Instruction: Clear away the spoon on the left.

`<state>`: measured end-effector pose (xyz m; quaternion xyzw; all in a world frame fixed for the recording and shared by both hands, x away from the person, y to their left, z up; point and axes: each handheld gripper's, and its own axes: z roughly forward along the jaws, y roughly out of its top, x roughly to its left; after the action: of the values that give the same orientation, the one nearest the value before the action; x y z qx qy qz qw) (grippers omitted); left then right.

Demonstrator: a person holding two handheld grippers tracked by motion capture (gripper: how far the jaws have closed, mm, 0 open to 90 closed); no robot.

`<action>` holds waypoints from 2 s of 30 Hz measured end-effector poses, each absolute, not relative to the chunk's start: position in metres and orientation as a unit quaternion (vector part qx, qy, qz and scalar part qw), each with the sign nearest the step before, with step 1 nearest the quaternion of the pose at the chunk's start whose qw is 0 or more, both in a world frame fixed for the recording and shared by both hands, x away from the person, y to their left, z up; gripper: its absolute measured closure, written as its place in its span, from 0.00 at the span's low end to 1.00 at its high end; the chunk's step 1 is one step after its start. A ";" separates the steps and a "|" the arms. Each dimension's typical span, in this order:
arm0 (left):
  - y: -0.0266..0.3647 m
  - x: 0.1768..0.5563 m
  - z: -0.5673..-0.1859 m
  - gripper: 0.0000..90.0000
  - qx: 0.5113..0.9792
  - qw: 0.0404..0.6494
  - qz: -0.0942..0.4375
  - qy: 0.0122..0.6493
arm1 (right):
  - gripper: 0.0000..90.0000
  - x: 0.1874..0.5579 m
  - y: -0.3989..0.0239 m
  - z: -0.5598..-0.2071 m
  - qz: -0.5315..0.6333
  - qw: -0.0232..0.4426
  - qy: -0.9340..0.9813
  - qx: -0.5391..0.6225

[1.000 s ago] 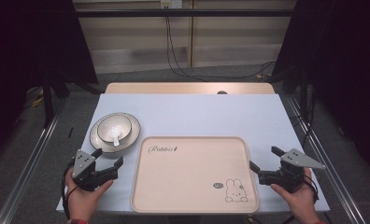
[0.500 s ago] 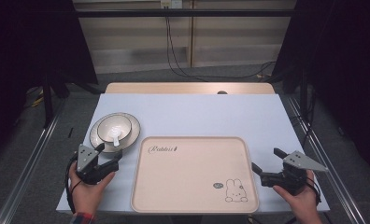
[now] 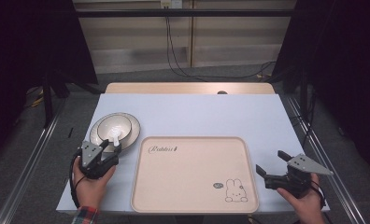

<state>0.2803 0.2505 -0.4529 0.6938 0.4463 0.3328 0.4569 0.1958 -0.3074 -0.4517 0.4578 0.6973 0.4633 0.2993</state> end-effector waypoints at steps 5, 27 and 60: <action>0.256 0.280 -0.450 0.64 0.684 0.467 0.330 0.454 | 0.03 0.196 -0.307 -0.452 0.462 0.301 0.700 0.454; 0.271 0.282 -0.445 0.92 0.656 0.495 0.289 0.491 | 0.04 0.196 -0.305 -0.452 0.472 0.288 0.700 0.452; 0.262 0.333 -0.421 0.94 0.640 0.510 0.282 0.500 | 0.04 0.195 -0.309 -0.452 0.484 0.278 0.696 0.451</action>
<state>0.3332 0.2621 -0.4206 0.6404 0.4997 0.2824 0.5103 0.1947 -0.3093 -0.4519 0.4514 0.6963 0.4838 0.2781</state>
